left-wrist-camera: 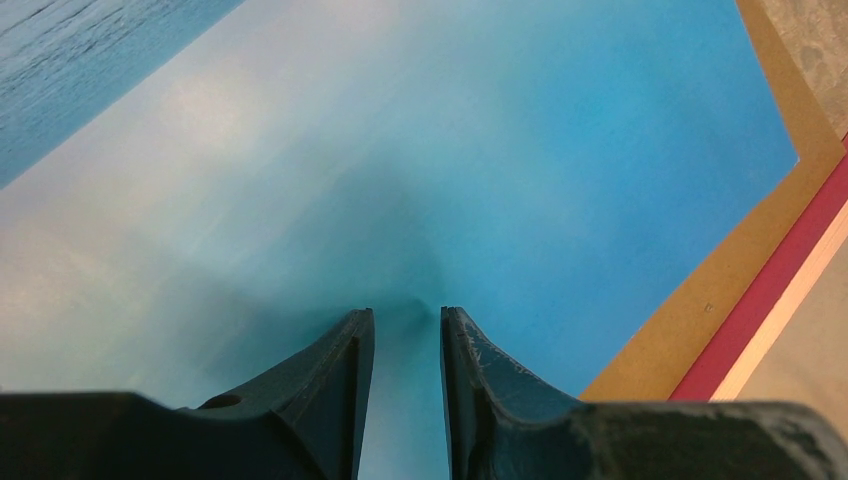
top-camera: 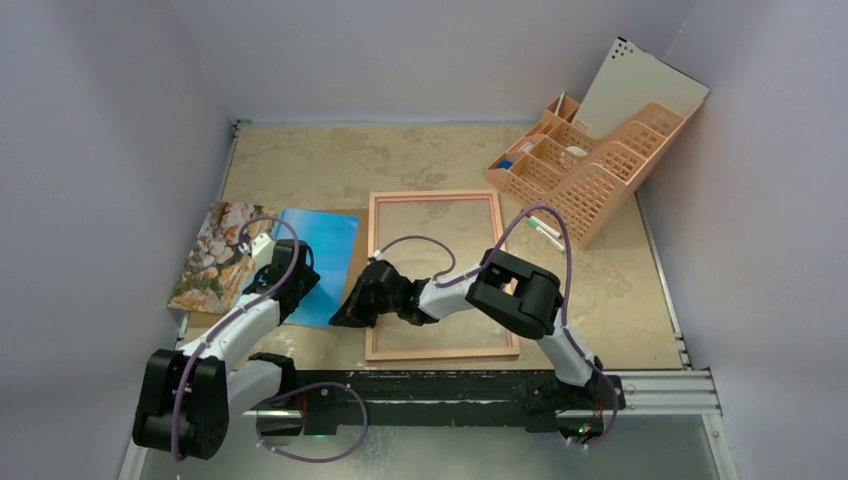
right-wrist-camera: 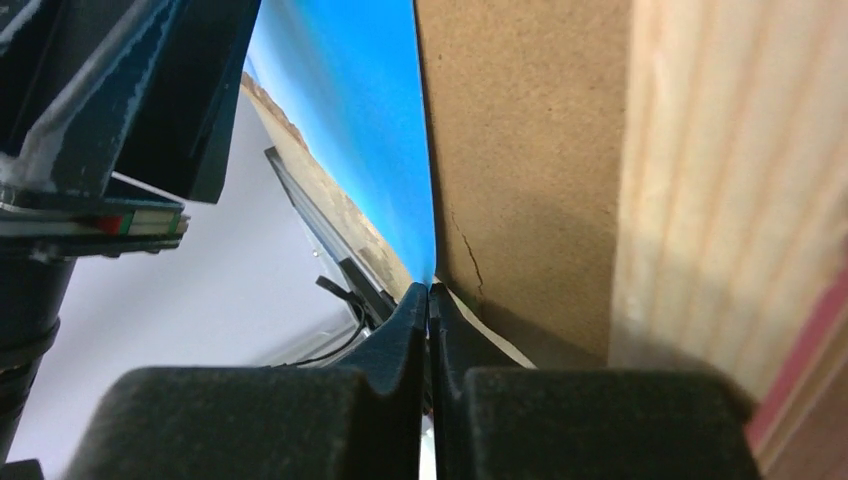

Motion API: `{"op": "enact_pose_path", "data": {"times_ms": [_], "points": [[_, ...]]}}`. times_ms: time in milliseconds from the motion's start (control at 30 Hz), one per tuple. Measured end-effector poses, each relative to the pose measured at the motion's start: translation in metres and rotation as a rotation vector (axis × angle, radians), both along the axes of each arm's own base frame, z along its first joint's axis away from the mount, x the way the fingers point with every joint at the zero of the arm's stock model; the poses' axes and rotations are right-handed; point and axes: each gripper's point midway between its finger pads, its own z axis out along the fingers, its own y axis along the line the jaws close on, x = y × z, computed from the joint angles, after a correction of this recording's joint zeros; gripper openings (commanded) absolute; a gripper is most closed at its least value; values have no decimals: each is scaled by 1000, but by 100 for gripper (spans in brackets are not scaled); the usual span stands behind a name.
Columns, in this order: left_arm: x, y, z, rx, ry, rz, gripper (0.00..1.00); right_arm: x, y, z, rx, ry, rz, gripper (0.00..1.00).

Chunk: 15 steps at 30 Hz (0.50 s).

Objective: Put the photo into the frame
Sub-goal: Pick up the photo at the center of the board.

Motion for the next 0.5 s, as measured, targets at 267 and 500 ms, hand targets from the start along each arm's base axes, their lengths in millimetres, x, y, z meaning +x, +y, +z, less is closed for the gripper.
{"op": "enact_pose_path", "data": {"times_ms": [267, 500], "points": [[9, -1, 47, 0, -61, -11, 44, 4, -5, 5, -14, -28, -16, 0], [31, 1, 118, 56, -186, -57, 48, 9, -4, 46, 42, -151, 12, 0]]}}
